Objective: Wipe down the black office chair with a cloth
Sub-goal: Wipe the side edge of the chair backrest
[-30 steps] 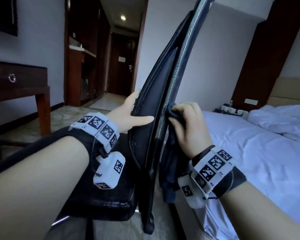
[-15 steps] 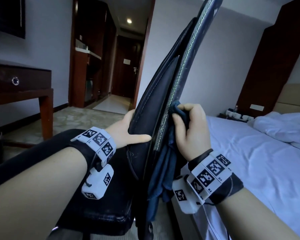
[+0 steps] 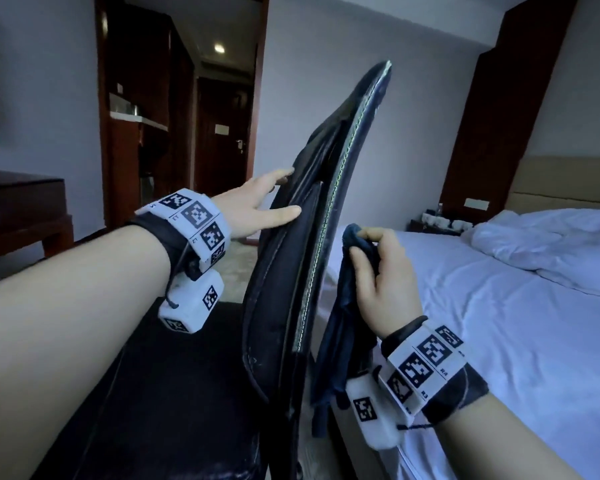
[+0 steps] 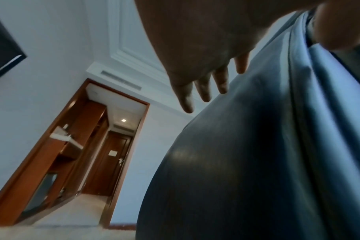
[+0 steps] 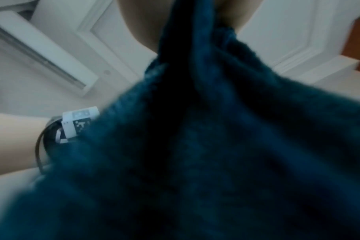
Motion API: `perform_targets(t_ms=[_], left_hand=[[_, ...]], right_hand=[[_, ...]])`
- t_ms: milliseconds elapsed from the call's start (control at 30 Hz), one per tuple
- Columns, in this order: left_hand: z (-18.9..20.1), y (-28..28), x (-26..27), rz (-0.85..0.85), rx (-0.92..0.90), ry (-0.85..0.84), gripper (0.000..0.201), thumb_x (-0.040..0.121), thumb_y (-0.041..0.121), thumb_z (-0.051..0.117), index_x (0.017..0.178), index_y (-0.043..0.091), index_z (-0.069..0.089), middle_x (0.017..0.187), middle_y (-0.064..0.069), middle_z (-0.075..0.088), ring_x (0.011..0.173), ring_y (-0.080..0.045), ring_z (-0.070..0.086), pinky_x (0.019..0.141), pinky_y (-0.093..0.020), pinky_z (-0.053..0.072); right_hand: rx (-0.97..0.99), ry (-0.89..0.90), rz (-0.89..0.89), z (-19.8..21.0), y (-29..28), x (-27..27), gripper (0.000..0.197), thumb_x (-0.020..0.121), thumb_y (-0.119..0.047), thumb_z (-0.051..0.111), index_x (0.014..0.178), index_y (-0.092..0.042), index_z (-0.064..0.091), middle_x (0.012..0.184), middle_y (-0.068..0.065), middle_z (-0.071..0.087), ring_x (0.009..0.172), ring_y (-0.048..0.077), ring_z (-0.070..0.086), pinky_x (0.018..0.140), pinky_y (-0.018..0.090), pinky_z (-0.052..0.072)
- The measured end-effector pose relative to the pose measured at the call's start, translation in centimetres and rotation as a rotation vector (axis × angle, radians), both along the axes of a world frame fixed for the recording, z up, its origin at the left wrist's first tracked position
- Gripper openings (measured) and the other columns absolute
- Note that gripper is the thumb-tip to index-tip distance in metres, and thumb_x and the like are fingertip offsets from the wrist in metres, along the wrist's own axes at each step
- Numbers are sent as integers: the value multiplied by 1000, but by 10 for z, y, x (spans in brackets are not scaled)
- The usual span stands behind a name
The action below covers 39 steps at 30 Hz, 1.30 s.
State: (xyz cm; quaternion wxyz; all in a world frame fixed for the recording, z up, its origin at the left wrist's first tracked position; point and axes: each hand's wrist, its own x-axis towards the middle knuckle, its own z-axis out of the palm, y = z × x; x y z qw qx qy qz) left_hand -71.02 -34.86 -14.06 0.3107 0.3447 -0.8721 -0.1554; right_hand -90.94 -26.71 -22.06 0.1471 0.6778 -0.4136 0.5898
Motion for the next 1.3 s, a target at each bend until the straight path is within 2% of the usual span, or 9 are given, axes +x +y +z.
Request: perform_targets(t_ms=[100,200,433,633,767,867,1033,1200,1300], left_hand=[[35,-5,-4,-15,-115,-35,62,96,35,42,148,19,12,151,-6,24,140,-18,23,112,-30,19],[68,1,-13,-96,-209,-26,55,99,21,38,148,17,11,151,-7,22,140,-17,20,104,-18,14],[100,-16,-38,-283,-337,-126,81,84,34,52,149,18,6,155,-8,14,143,-18,13,116,-30,12],[131,-29,-51,-417,-471,-246,91,79,15,57,148,30,0,157,-1,-12,144,-16,-5,110,-26,6],[138,-29,-60,-490,-559,-248,87,62,27,47,145,26,20,156,-1,7,142,-19,16,113,-30,19],[135,-37,-67,-507,-651,-206,81,58,35,41,137,20,31,146,0,24,128,-25,37,105,-41,33],[134,-34,-79,-469,-602,-190,66,66,25,34,132,21,34,136,4,31,115,-24,43,98,-44,37],[135,-42,-84,-422,-560,-177,58,73,22,28,130,29,33,136,12,30,117,-22,43,102,-44,33],[132,-44,-86,-461,-515,-169,53,74,21,29,126,34,32,133,16,29,119,-25,43,103,-47,32]], right_hand=[[-51,7,-82,19,7,13,14,87,-12,49,95,-2,56,95,2,48,87,-7,40,84,-3,27],[-144,-1,-163,40,15,28,13,83,-6,53,93,0,58,96,6,44,94,-21,33,87,-3,25],[-128,27,-297,68,5,32,21,82,-1,61,102,1,57,96,10,52,87,-7,36,84,-6,26],[-163,42,-381,67,-2,36,21,84,-17,53,94,0,60,97,12,55,91,9,46,86,-1,30],[-218,97,-453,83,-7,44,19,84,-13,54,93,2,62,95,11,52,88,10,45,84,1,33],[-215,160,-456,78,-13,38,17,84,-18,50,92,-6,60,96,12,53,85,12,47,73,19,42],[-98,219,-436,40,-10,25,6,88,-24,44,92,-21,47,101,-6,43,83,10,48,66,25,44],[-274,217,-431,95,-13,10,16,85,-14,49,93,-5,59,95,15,53,87,13,46,77,12,39],[-284,222,-436,106,-27,12,20,83,-16,50,88,0,62,94,16,53,84,13,45,70,21,42]])
